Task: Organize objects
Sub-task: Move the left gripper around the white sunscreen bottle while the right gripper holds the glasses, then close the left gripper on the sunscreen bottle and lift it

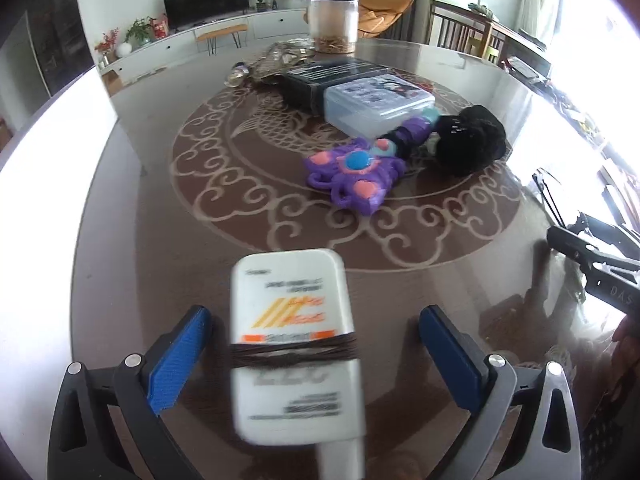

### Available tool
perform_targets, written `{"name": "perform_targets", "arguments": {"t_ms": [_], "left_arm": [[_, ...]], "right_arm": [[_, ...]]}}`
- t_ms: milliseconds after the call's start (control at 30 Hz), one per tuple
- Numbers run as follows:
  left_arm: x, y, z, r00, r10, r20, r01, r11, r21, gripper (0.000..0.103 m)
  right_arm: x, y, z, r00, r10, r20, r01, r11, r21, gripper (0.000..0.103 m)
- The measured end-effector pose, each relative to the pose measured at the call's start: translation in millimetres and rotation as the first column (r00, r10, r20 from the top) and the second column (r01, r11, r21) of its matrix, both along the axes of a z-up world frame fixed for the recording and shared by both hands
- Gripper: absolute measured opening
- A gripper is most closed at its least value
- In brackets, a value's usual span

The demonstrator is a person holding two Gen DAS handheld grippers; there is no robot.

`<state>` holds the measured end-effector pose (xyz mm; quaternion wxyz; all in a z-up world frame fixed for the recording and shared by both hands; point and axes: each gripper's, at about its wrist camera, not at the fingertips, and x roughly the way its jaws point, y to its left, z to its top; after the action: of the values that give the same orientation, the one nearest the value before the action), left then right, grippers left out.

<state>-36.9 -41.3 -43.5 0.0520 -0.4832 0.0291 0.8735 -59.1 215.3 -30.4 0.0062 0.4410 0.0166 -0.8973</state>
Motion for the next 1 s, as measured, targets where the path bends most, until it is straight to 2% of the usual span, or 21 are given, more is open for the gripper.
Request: {"name": "perform_targets", "arguments": {"t_ms": [333,467,1000], "left_arm": [[6.3,-3.8,1.6,0.996,0.089,-0.021,-0.089,0.996,0.000,0.103],[3.6,-2.7,-0.4,0.997,0.046,-0.060,-0.045,0.999,0.010,0.103],[1.6,-1.6,-2.3,0.997,0.043,-0.060,-0.043,0.999,0.009,0.103]], "right_arm": [[-0.7,1.1,0.0,1.000,0.009,0.007,-0.009,1.000,-0.006,0.082],[-1.0,1.5,0.0,1.000,0.009,0.009,-0.009,1.000,-0.009,0.083],[-1.3,-0.2,-2.3,1.000,0.021,0.017,-0.021,1.000,-0.009,0.088]]}}
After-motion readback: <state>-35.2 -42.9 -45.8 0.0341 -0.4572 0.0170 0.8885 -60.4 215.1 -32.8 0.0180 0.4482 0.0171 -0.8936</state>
